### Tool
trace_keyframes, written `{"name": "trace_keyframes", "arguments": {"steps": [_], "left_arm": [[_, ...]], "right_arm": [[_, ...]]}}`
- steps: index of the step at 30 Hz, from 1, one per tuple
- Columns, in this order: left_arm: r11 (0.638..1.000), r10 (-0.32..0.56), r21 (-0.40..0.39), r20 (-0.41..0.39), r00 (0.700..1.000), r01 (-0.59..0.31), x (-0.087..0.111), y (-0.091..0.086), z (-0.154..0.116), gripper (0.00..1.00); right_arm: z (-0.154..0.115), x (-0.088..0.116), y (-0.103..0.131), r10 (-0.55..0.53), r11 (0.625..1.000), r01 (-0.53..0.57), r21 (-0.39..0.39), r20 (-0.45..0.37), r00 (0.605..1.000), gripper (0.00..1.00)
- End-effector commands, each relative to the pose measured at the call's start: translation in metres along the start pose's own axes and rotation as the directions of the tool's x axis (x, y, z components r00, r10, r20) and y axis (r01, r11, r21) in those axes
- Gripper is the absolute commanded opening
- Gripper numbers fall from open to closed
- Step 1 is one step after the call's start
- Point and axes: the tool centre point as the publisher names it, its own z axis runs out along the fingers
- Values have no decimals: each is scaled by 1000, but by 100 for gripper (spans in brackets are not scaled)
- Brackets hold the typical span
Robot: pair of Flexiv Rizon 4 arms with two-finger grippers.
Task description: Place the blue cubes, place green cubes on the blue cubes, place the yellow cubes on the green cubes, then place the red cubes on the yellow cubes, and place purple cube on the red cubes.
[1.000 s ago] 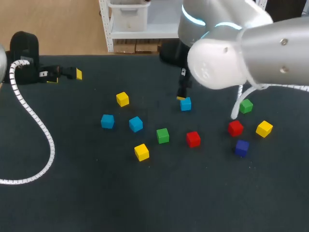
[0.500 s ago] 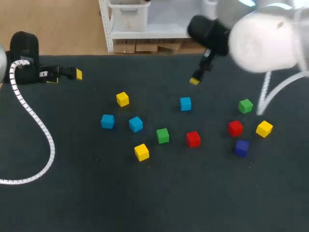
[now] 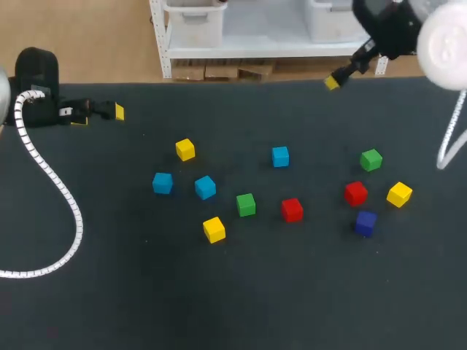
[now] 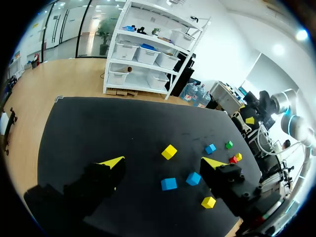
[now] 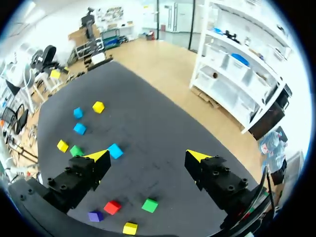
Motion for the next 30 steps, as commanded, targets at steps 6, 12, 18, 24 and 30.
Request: {"name": "trace_keyframes", "arguments": {"steps": [6, 12, 18, 24, 30], "left_arm": [[1000, 0, 0, 0, 1000, 0, 0, 0, 0, 100], [1000, 0, 0, 0, 1000, 0, 0, 0, 0, 100], [1000, 0, 0, 0, 1000, 0, 0, 0, 0, 100], [1000, 0, 0, 0, 1000, 0, 0, 0, 0, 100], [1000, 0, 0, 0, 1000, 0, 0, 0, 0, 100]], "right_arm": [[-9, 10, -35, 79, 995, -84, 49, 87, 993, 100], [-18, 20, -49, 134, 989, -139, 42, 112, 985, 100], [-22, 36, -51, 150, 987, -156, 46, 111, 982, 100], [-23, 52, -54, 198, 979, -202, 20, 140, 970, 100], [-25, 60, -54, 225, 973, -231, 11, 186, 956, 100]]}}
